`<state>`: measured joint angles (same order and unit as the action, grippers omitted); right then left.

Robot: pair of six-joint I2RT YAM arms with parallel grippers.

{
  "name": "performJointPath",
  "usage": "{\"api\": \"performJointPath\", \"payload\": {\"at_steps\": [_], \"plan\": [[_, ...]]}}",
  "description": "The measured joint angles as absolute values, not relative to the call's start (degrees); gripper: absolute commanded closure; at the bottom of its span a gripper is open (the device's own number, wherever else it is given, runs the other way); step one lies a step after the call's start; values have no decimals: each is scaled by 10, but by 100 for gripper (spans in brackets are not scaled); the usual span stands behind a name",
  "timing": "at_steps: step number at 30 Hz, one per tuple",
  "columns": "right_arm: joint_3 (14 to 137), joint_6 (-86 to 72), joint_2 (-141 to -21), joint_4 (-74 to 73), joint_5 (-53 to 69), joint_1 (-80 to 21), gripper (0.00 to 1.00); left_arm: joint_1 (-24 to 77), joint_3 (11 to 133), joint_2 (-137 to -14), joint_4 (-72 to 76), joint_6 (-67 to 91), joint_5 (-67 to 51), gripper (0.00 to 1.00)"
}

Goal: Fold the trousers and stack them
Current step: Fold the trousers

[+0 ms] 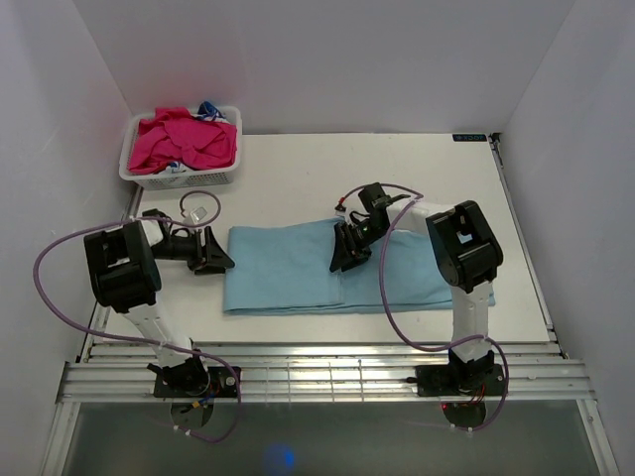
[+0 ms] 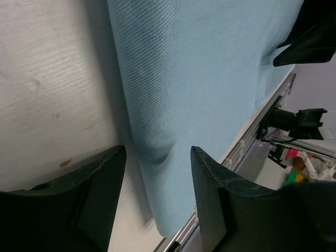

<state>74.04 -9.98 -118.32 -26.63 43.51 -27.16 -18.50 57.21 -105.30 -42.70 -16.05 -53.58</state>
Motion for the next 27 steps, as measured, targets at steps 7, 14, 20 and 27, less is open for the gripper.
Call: {"api": "performJointPath", "payload": {"at_steps": [7, 14, 20, 27], "plan": [[777, -36, -1156, -328, 409, -269, 11, -168, 582, -1112, -433, -151, -548, 100], [809, 82, -1082, -413, 312, -109, 4, -207, 585, -1095, -427, -114, -540, 100], [850, 160, -1021, -472, 278, 72, 9, -279, 681, -1088, -468, -121, -492, 100], [821, 225, -1017, -539, 273, 175, 10, -301, 759, -1028, -512, -143, -452, 100]]}}
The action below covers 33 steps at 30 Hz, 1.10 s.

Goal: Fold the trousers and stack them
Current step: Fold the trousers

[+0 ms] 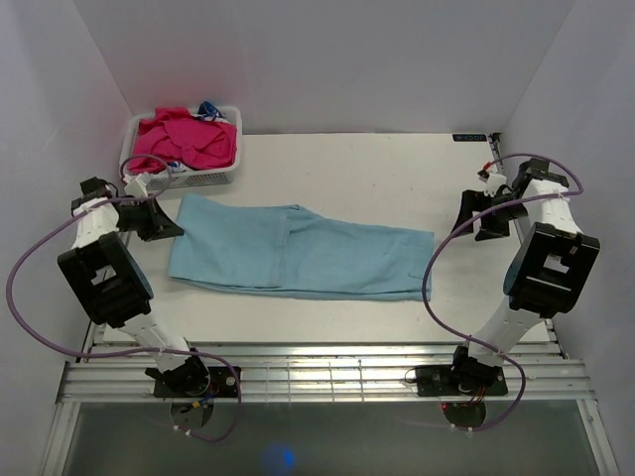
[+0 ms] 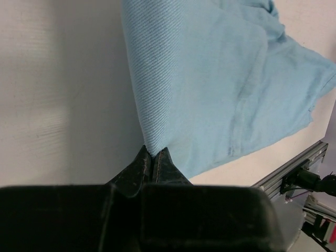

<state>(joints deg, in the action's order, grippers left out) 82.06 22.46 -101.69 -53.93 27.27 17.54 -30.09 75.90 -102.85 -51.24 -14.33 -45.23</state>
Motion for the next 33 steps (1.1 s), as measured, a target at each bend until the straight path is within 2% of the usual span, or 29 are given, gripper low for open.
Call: {"api": "performJointPath", "payload": {"at_steps": [13, 18, 19, 21, 22, 24, 25, 27, 28, 33], "plan": [[691, 226, -1117, -543, 436, 180, 10, -287, 816, -989, -572, -115, -466, 100], [664, 197, -1117, -516, 488, 154, 1, -234, 845, -987, -585, -82, -484, 100], [660, 190, -1117, -511, 497, 147, 10, -216, 849, -985, -585, -72, -487, 100], [654, 182, -1117, -496, 506, 135, 21, -179, 854, -978, -580, -51, -495, 100], [648, 175, -1117, -483, 506, 129, 33, -160, 854, -974, -577, -35, -500, 100], [639, 169, -1117, -459, 501, 122, 49, -127, 854, -967, -566, -5, -510, 100], [636, 166, -1118, -448, 492, 120, 67, -109, 856, -965, -560, 10, -513, 100], [635, 165, -1121, -431, 479, 120, 87, -79, 860, -965, -542, 41, -520, 100], [635, 162, -1121, -425, 476, 120, 92, -62, 862, -965, -530, 58, -521, 100], [635, 153, -1121, -412, 468, 120, 92, 34, 871, -968, -463, 147, -523, 100]]}}
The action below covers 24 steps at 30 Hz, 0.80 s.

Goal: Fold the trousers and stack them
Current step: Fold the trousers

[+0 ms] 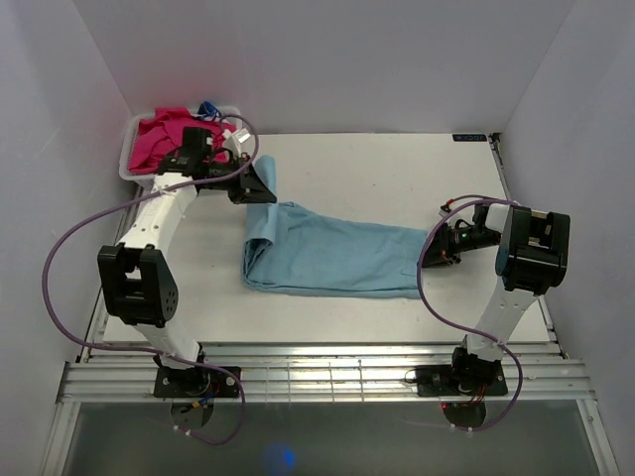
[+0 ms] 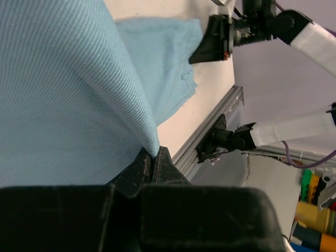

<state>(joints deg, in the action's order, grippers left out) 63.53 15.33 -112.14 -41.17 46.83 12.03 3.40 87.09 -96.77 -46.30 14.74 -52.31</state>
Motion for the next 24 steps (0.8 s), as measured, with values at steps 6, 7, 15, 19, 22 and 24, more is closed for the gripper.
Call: {"api": "performJointPath", "payload": {"at_steps": [6, 7, 15, 19, 22, 24], "plan": [[635, 152, -1121, -403, 469, 119, 92, 190, 875, -997, -355, 247, -507, 100], [635, 151, -1121, -402, 469, 119, 92, 213, 875, -1006, -334, 266, -501, 100], [628, 147, -1121, -389, 477, 118, 92, 335, 870, -1094, -163, 399, -463, 100], [623, 141, -1121, -382, 482, 117, 92, 382, 870, -1141, -101, 439, -439, 100], [620, 136, -1121, -375, 485, 117, 92, 411, 880, -1182, -79, 466, -425, 100], [619, 133, -1121, -372, 487, 116, 92, 428, 892, -1212, -72, 482, -411, 100]]}}
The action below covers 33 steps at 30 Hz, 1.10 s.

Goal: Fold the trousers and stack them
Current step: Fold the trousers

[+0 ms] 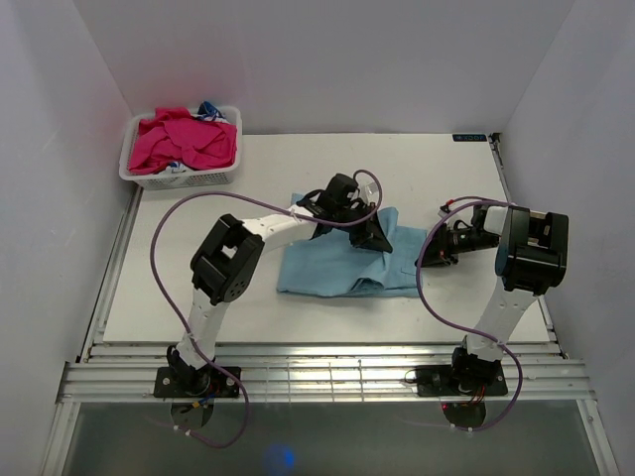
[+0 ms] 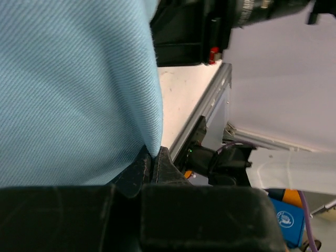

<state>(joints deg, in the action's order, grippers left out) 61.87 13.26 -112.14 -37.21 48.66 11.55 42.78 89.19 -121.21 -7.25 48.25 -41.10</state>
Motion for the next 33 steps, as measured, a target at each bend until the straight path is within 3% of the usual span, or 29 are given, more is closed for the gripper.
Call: {"api": "performJointPath", "payload": {"at_steps": [15, 33], "plan": [[602, 118, -1121, -352, 505, 102, 92, 472, 1058, -1269, -154, 502, -262, 100], [615, 133, -1121, -382, 495, 100, 92, 500, 1113, -1350, -145, 521, -245, 100]]}}
